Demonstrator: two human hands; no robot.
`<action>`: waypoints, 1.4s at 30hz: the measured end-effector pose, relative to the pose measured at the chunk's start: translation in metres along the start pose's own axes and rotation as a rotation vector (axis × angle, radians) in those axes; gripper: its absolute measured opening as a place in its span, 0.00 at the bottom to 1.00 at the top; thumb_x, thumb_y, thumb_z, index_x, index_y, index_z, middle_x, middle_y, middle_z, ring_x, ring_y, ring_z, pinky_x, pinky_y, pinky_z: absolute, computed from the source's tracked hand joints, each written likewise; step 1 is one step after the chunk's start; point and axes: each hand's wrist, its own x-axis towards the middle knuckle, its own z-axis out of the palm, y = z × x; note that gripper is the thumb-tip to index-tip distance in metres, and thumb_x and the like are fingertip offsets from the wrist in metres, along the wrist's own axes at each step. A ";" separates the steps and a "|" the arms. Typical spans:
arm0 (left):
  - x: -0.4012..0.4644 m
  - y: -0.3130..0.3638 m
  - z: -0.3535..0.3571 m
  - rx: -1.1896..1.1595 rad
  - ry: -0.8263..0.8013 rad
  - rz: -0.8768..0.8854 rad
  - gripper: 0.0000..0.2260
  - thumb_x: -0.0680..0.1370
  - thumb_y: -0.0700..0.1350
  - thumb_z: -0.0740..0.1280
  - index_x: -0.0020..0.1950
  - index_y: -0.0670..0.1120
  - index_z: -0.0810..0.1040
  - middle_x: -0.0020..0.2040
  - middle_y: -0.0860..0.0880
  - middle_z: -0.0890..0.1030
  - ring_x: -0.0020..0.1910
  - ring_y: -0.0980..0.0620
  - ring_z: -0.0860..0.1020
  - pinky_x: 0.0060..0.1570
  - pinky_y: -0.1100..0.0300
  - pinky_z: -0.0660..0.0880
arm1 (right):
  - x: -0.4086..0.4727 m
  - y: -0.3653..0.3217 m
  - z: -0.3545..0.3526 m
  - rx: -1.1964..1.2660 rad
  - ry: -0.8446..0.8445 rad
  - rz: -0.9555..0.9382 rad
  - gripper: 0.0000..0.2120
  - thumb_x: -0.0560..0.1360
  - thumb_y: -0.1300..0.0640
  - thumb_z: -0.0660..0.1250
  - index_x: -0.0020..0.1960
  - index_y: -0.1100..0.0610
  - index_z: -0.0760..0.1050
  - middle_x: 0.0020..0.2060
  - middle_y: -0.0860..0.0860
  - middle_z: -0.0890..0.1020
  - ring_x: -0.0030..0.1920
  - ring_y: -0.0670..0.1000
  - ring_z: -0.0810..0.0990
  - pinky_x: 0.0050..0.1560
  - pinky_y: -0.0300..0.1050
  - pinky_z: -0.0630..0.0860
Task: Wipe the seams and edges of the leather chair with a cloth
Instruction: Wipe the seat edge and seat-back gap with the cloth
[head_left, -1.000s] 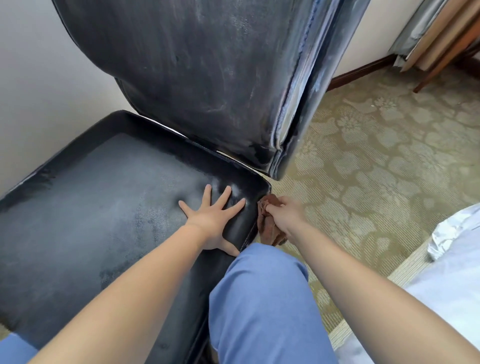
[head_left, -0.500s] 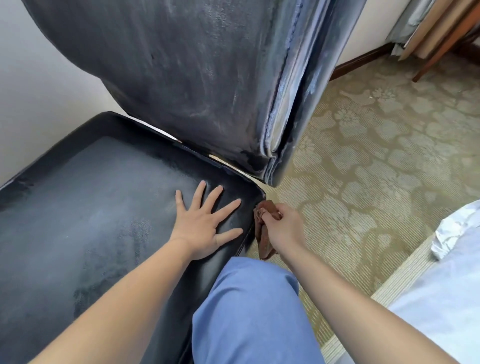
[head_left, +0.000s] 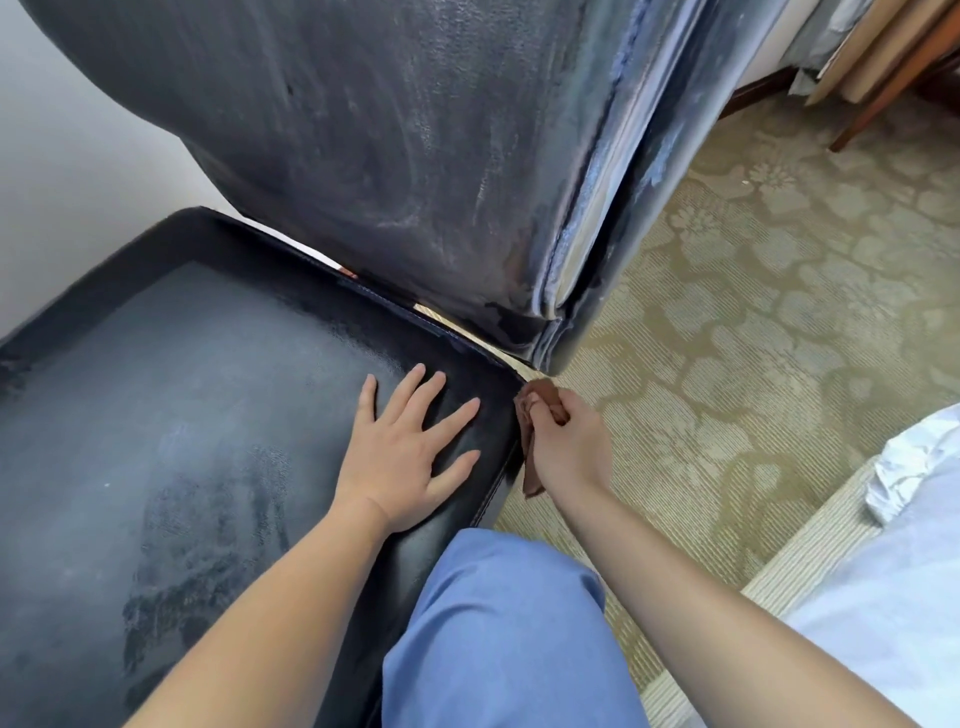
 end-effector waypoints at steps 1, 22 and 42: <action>0.000 0.000 0.001 -0.002 0.004 -0.001 0.23 0.76 0.61 0.55 0.68 0.56 0.75 0.68 0.43 0.75 0.71 0.43 0.65 0.68 0.36 0.54 | 0.006 -0.006 0.003 -0.009 0.014 0.026 0.06 0.77 0.48 0.62 0.44 0.46 0.76 0.37 0.44 0.80 0.41 0.47 0.78 0.42 0.45 0.73; 0.001 -0.001 0.002 0.000 0.021 -0.004 0.23 0.76 0.58 0.57 0.67 0.54 0.76 0.67 0.42 0.75 0.71 0.42 0.67 0.67 0.35 0.58 | 0.009 -0.007 0.006 -0.030 -0.099 0.109 0.13 0.74 0.42 0.63 0.46 0.51 0.77 0.40 0.47 0.80 0.43 0.50 0.79 0.40 0.45 0.72; 0.000 -0.001 0.001 -0.005 0.005 -0.015 0.23 0.76 0.57 0.57 0.68 0.52 0.76 0.68 0.44 0.75 0.70 0.42 0.69 0.68 0.36 0.59 | 0.006 -0.003 -0.011 -0.143 0.057 -0.088 0.09 0.77 0.46 0.61 0.54 0.46 0.65 0.40 0.44 0.79 0.39 0.49 0.79 0.33 0.44 0.70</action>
